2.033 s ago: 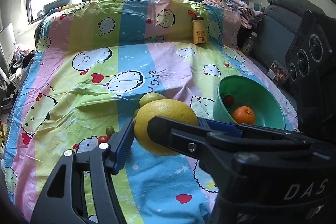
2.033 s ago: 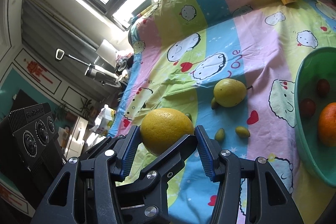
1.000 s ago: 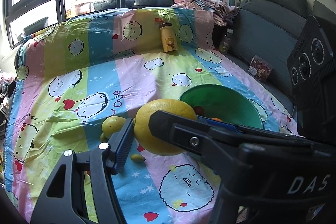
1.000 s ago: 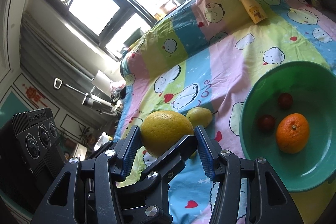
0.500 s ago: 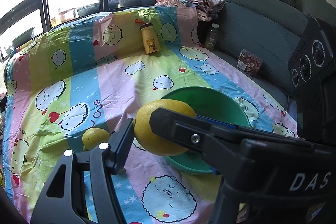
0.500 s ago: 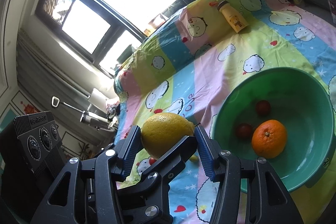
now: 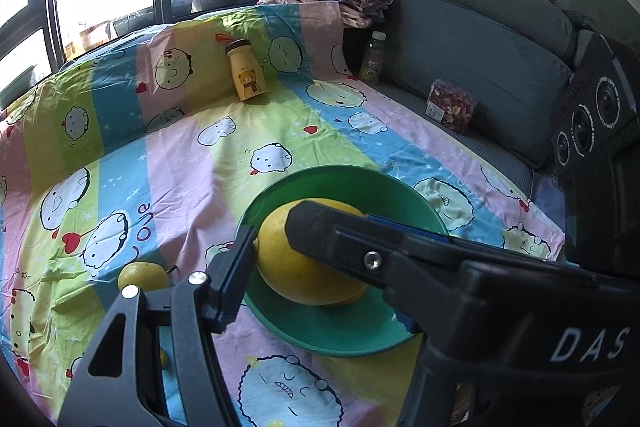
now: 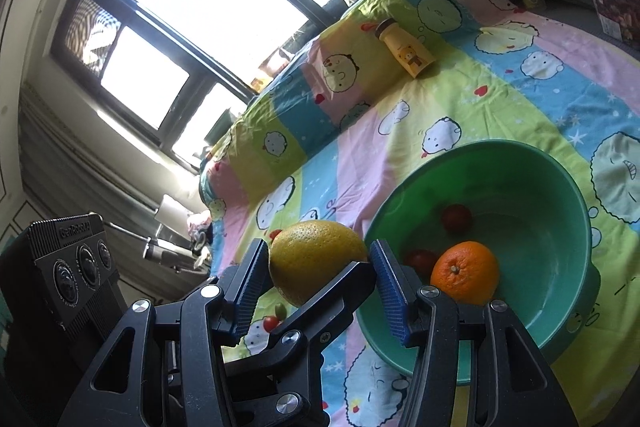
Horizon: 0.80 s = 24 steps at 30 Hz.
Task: Organize fruits
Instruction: 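Lower the grapefruit into the basin and open the right gripper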
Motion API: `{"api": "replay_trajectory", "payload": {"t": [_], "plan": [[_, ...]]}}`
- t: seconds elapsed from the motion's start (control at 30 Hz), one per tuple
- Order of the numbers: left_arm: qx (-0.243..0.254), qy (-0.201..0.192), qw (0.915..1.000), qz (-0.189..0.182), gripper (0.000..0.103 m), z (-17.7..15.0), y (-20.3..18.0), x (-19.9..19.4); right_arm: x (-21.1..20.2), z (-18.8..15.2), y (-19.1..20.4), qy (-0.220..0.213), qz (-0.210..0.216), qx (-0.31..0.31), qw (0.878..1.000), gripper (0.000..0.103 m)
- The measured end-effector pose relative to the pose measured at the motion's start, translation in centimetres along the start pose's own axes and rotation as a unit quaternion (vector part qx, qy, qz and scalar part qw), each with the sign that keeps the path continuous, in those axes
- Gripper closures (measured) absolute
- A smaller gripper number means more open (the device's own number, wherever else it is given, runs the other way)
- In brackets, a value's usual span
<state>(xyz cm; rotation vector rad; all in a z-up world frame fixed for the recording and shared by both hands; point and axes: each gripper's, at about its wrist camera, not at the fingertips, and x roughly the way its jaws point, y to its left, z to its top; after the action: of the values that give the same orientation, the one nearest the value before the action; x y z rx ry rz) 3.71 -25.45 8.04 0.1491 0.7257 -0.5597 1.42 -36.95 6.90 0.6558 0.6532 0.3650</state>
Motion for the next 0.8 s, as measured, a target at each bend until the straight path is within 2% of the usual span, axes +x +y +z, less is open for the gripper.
{"api": "replay_trajectory", "payload": {"t": [0.07,0.13,0.2,0.3,0.4,0.8], "plan": [[0.003,-0.002,1.0,-0.002,0.045,0.2,-0.4,0.3,-0.1,0.3,-0.5,-0.002,0.001,0.005,1.0,0.047],[0.012,-0.012,0.9998,-0.014,0.053,0.5,-0.8,0.4,-0.2,0.6,-1.1,-0.008,0.013,0.01,1.0,0.047],[0.019,-0.011,0.9996,-0.017,0.054,0.7,-1.2,0.8,-0.3,0.8,-1.6,-0.011,0.019,0.018,1.0,0.047],[0.028,0.007,0.9992,-0.027,0.054,0.8,-1.4,2.7,0.2,1.1,-2.2,-0.006,-0.014,0.011,1.0,0.047],[0.0,0.046,0.9978,-0.047,0.054,0.6,-0.8,5.0,1.2,1.2,-4.5,0.008,-0.02,0.057,0.998,0.047],[-0.032,0.075,0.9934,-0.081,0.052,-0.2,-0.9,7.2,1.8,1.1,-6.2,0.019,-0.067,0.072,0.995,0.047]]}}
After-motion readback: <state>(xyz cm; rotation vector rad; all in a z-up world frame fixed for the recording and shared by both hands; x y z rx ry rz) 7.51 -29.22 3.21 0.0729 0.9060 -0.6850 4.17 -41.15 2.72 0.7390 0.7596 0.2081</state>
